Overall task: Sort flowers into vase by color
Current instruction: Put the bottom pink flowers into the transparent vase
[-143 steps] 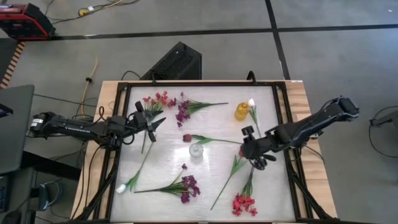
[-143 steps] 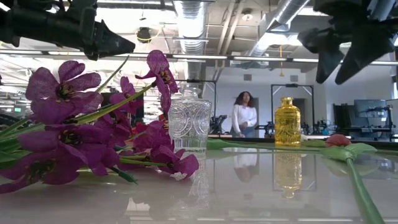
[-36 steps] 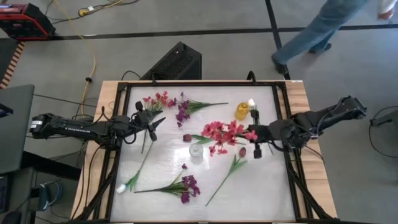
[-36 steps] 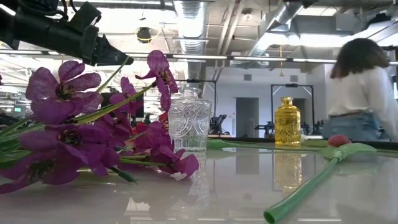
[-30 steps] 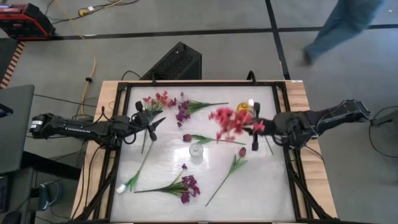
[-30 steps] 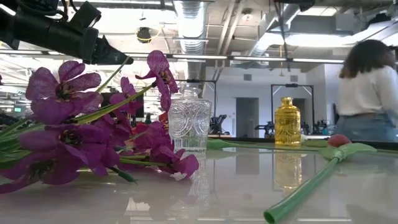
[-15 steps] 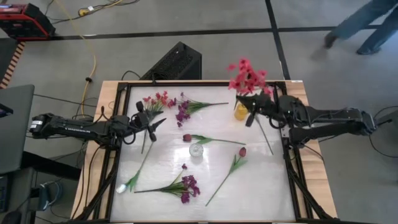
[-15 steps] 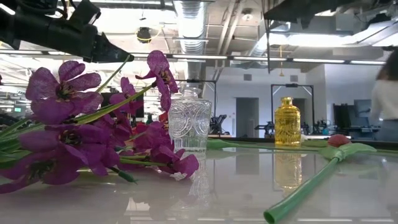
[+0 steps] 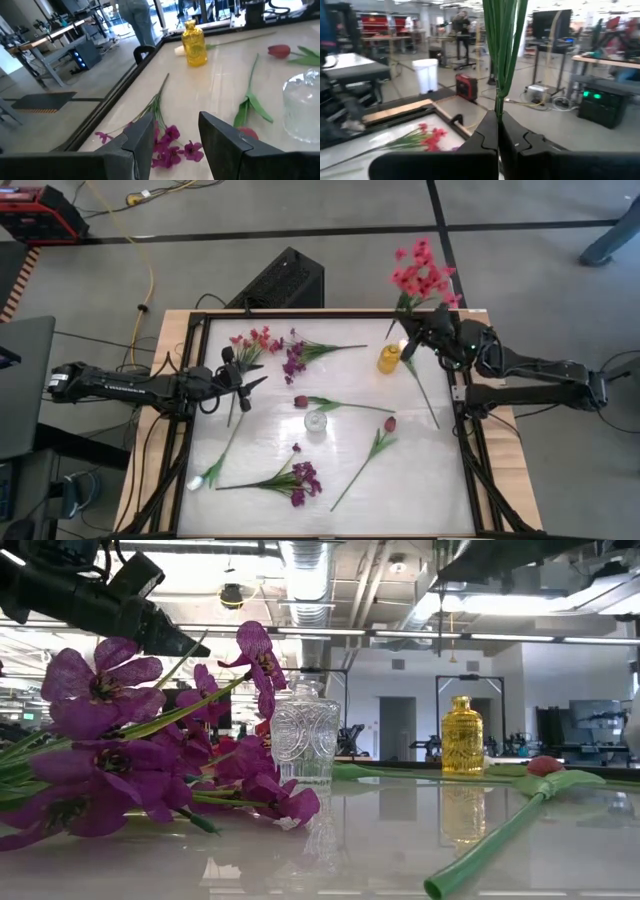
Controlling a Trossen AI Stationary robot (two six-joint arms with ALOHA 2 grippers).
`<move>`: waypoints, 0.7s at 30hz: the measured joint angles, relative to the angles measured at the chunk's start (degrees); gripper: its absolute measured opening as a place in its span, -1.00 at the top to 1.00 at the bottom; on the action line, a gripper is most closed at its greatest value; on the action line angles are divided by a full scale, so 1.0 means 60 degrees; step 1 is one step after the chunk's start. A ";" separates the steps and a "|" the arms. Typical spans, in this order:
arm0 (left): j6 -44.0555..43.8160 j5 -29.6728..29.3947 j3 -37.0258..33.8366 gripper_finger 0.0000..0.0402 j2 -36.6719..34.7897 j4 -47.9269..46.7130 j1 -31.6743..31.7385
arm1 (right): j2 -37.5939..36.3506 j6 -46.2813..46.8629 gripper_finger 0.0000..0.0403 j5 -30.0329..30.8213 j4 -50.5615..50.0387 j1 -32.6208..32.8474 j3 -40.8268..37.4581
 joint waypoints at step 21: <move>-0.0715 0.1086 0.0000 0.28 -0.0001 0.0275 -0.0004 | -0.1083 0.1127 0.89 0.0067 0.1696 -0.1020 -0.2168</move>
